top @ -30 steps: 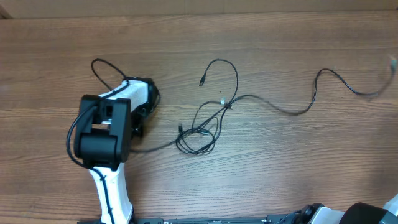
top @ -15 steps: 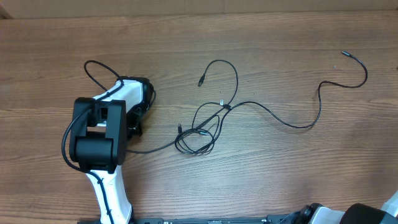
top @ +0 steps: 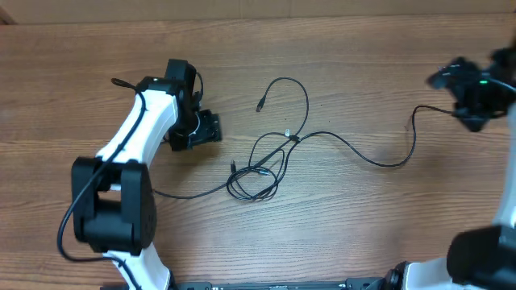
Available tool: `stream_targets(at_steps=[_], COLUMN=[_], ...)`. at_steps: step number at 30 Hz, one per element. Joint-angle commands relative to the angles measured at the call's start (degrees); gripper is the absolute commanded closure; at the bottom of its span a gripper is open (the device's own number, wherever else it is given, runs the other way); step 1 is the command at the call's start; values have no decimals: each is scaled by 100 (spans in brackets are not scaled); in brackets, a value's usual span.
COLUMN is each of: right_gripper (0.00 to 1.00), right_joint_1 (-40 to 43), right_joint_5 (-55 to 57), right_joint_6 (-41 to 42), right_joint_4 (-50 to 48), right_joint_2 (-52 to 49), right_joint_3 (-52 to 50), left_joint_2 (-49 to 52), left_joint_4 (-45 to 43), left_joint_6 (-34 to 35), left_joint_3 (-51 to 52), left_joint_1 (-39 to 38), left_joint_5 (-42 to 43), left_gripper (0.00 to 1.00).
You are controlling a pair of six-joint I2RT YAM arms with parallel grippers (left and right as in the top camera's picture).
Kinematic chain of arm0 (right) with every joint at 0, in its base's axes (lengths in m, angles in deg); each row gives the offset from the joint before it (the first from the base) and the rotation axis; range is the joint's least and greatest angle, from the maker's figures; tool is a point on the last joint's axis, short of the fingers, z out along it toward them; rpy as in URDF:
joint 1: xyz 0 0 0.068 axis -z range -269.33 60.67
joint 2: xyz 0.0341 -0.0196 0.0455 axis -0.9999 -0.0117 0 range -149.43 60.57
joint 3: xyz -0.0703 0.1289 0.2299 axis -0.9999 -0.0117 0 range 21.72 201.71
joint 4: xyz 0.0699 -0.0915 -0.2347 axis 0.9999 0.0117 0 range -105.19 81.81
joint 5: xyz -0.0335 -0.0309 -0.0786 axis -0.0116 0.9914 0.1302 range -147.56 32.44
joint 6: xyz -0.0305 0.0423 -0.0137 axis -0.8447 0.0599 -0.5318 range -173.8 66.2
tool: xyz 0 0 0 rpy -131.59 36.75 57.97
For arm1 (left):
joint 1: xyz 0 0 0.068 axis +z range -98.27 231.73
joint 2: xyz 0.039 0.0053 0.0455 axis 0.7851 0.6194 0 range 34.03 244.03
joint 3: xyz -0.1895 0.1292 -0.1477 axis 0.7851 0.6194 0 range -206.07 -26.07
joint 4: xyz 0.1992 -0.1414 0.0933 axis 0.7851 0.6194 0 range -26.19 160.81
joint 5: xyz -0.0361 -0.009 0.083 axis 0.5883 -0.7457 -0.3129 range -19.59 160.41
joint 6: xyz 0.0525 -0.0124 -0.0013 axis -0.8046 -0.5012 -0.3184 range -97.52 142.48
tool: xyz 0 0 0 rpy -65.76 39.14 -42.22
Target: Untangle cables
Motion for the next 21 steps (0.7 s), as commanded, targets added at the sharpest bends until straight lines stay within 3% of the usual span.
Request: stream_targets(at_steps=[1, 10, 16, 21], right_gripper=[0, 0, 0, 0], right_joint_1=[-444, -1381, -1661, -1797], right_joint_5=[-24, 7, 2, 2], right_joint_6=[-7, 411, 409, 70], right_joint_4=[83, 166, 129, 168], right_joint_2=[-417, -1211, -1259, -1259], right_joint_3=[66, 66, 66, 66], left_joint_2=[-125, -125, -125, -125], left_joint_4=[243, 640, 1471, 1567], left_joint_6=[7, 988, 2483, 3300], left_joint_3=[-76, -59, 116, 516], left_joint_1=[-229, -905, -1534, -1821], left_joint_5=[531, 435, -1108, -1128], left_gripper=[15, 24, 28, 34])
